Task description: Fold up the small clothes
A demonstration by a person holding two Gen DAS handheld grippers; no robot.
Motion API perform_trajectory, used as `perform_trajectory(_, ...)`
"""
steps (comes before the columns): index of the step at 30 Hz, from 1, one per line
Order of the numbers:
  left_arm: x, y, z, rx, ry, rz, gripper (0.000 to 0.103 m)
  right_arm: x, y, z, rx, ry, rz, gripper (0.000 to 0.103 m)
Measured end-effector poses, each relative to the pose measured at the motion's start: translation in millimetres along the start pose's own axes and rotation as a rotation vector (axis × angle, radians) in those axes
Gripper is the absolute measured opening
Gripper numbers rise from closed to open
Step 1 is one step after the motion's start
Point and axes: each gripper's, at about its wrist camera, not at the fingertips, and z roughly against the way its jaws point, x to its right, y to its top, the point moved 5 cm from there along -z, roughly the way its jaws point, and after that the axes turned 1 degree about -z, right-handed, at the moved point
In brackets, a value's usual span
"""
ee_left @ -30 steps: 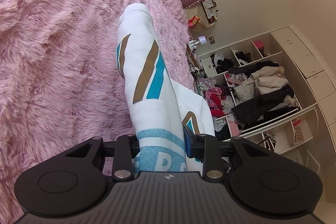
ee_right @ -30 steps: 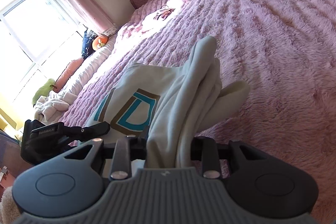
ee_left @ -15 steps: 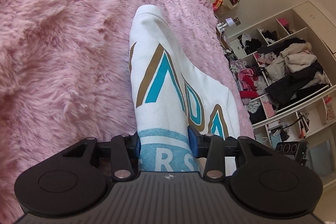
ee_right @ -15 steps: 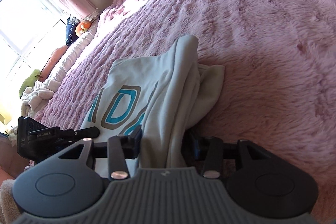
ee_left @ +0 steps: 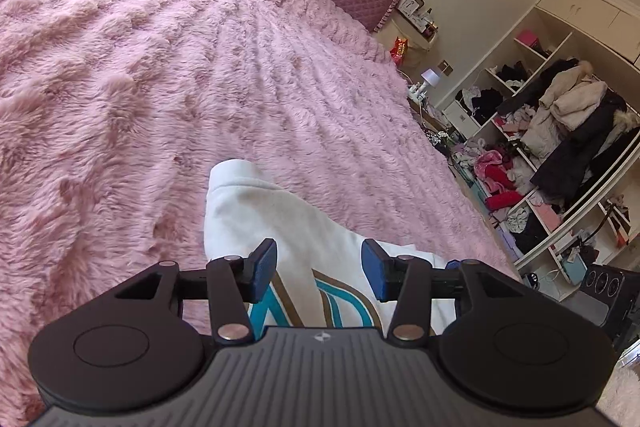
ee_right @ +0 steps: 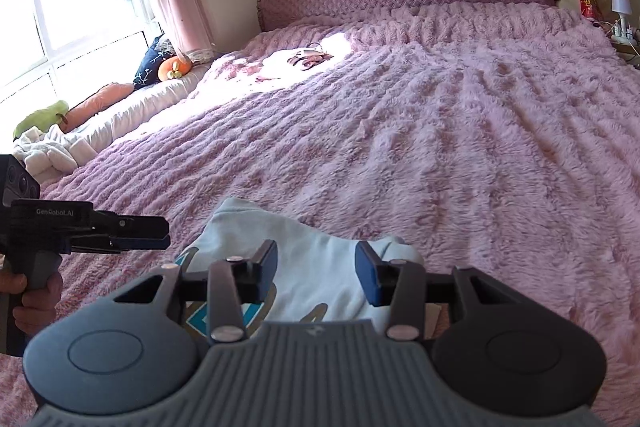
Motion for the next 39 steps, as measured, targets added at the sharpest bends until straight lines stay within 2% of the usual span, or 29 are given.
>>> perform_trajectory(5, -19, 1, -40, -0.054, 0.037, 0.020, 0.053, 20, -9, -34, -0.042, -0.027, -0.019, 0.039)
perform_trajectory(7, -26, -2, -47, -0.069, 0.049, 0.020, 0.049, 28, -13, -46, -0.062, -0.027, -0.027, 0.038)
perform_trajectory(10, -37, -6, -51, -0.080, 0.057, 0.034, 0.043, 37, -22, -60, -0.087, -0.031, -0.021, 0.035)
perform_trajectory(14, -37, -3, -43, -0.065, 0.063, 0.060, 0.042, 43, -26, -65, -0.085, -0.017, -0.045, 0.035)
perform_trajectory(17, -17, -1, -20, -0.038, 0.064, 0.006, 0.042, 38, -18, -48, -0.056, -0.020, -0.055, 0.037)
perform_trajectory(19, 2, -5, 3, -0.023, 0.050, -0.048, 0.044, 21, -12, -16, -0.005, 0.017, -0.029, 0.038)
perform_trajectory(21, 17, -14, 25, -0.012, 0.033, -0.080, 0.047, 2, -11, 14, 0.032, 0.040, 0.038, 0.040)
perform_trajectory(23, 35, -32, 49, -0.014, 0.012, -0.107, 0.048, -20, -17, 47, 0.080, 0.042, 0.146, 0.049)
perform_trajectory(26, 58, -63, 73, -0.023, 0.020, -0.151, 0.052, -48, -39, 81, 0.085, 0.083, 0.233, 0.049)
perform_trajectory(28, 66, -83, 82, -0.023, 0.040, -0.177, 0.057, -57, -53, 89, 0.072, 0.082, 0.258, 0.049)
perform_trajectory(31, 72, -110, 87, -0.038, 0.093, -0.209, 0.057, -59, -73, 89, 0.036, 0.069, 0.239, 0.049)
perform_trajectory(34, 65, -125, 84, -0.065, 0.090, -0.171, 0.057, -52, -87, 84, 0.006, 0.048, 0.188, 0.049)
perform_trajectory(39, 46, -133, 78, -0.063, 0.075, -0.104, 0.057, -33, -110, 69, -0.072, -0.004, 0.131, 0.049)
